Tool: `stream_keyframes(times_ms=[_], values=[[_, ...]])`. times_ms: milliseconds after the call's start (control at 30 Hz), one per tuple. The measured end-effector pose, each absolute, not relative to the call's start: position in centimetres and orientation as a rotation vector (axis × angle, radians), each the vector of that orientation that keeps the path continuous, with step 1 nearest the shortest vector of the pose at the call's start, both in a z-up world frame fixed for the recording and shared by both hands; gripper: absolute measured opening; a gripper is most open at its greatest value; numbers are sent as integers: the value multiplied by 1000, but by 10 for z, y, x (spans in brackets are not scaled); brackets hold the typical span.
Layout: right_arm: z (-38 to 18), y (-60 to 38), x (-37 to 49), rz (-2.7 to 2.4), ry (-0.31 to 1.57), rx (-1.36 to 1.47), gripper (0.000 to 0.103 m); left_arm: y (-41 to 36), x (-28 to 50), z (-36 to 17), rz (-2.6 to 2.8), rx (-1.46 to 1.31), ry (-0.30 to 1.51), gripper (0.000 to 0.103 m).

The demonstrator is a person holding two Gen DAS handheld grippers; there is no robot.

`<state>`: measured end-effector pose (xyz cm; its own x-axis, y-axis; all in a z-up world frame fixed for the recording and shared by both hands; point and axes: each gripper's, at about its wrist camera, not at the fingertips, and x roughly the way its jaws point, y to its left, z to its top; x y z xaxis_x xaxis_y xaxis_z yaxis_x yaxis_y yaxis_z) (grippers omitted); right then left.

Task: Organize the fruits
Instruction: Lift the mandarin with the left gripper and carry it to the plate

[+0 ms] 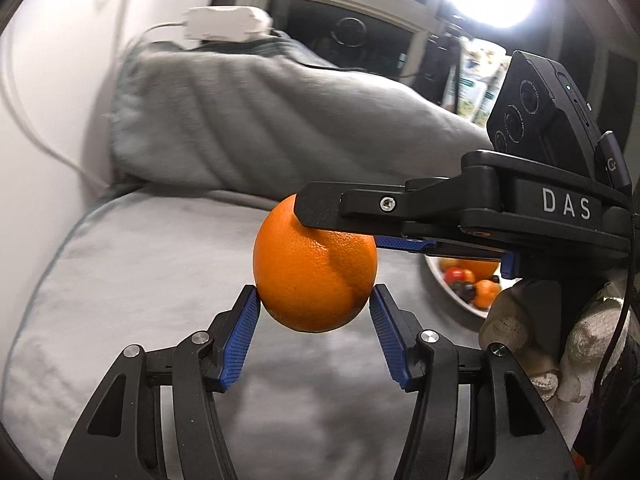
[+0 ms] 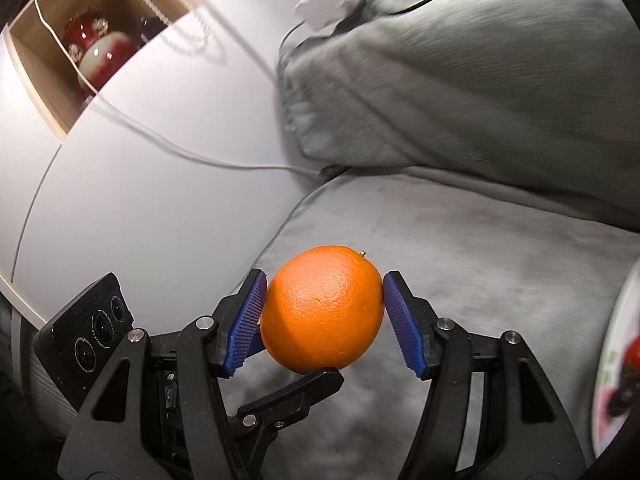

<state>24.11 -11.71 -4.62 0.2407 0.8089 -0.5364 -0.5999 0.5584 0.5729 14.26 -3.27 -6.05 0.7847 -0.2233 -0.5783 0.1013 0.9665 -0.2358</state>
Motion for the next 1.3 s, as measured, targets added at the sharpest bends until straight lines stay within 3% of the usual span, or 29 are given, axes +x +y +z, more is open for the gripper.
stream_keyframes(times_ms=[700,1300], values=[[-38,-250,260,791,850,353,64,-136,189,-54,-365,-127,666,56],[-55,-292,282,707,876,390,63,-163,217,-71,-419,-107,727,56]])
